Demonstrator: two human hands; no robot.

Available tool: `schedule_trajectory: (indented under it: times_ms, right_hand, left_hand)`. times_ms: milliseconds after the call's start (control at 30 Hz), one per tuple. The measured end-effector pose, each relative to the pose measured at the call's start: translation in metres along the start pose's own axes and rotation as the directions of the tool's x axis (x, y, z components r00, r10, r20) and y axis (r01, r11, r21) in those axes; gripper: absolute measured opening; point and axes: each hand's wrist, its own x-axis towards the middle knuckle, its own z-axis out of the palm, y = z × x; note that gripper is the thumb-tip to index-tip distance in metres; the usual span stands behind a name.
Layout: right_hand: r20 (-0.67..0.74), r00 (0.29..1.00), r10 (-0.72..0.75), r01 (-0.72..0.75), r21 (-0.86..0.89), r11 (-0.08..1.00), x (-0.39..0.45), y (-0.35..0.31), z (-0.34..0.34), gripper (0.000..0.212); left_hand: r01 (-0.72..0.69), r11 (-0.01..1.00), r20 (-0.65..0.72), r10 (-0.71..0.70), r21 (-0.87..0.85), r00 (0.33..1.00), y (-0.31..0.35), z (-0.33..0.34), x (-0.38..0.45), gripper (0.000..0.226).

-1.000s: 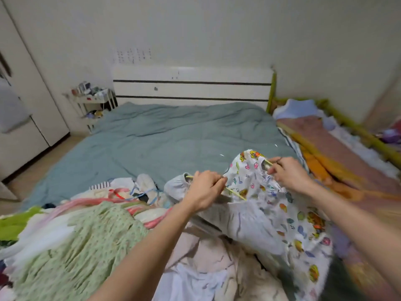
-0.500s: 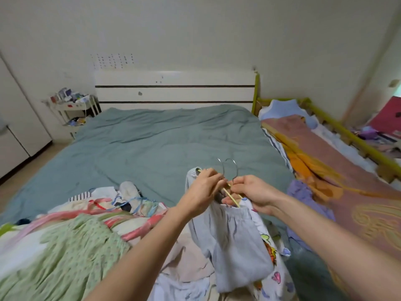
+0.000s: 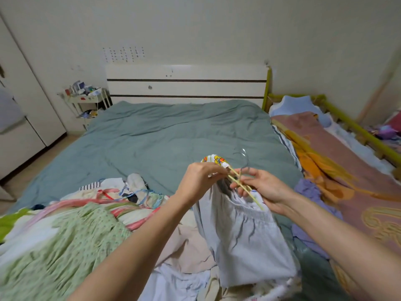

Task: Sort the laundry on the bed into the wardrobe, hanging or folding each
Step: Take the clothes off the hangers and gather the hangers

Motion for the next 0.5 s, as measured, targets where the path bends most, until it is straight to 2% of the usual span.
schedule_trajectory:
  times_ms: [67,200,300,400,500]
  right_hand:
    - [-0.019,1.000,0.009,-0.009,0.003,1.000,-0.003,-0.005,-0.005,0.028]
    - [-0.015,1.000,-0.013,0.012,-0.040,0.999,-0.013,-0.016,-0.014,0.042]
    - [0.004,1.000,-0.004,0.005,-0.156,0.988,-0.020,-0.020,-0.024,0.034]
    - [-0.061,0.997,-0.042,0.029,-0.201,0.979,-0.018,-0.013,-0.041,0.016]
    - [-0.237,0.961,-0.141,0.064,-0.306,0.950,-0.011,-0.009,-0.062,0.023]
  left_hand:
    - [-0.021,1.000,0.001,0.021,0.007,1.000,0.009,0.007,0.003,0.012]
    - [-0.012,1.000,-0.090,0.011,-0.016,0.996,0.017,0.022,0.006,0.008]
    - [0.031,0.999,-0.115,-0.030,0.007,0.993,0.023,0.027,0.011,0.007]
    - [0.159,0.977,-0.065,-0.151,0.142,0.986,0.027,0.032,0.014,0.010]
    - [0.251,0.933,0.065,-0.277,0.259,0.959,0.020,0.036,0.003,0.020]
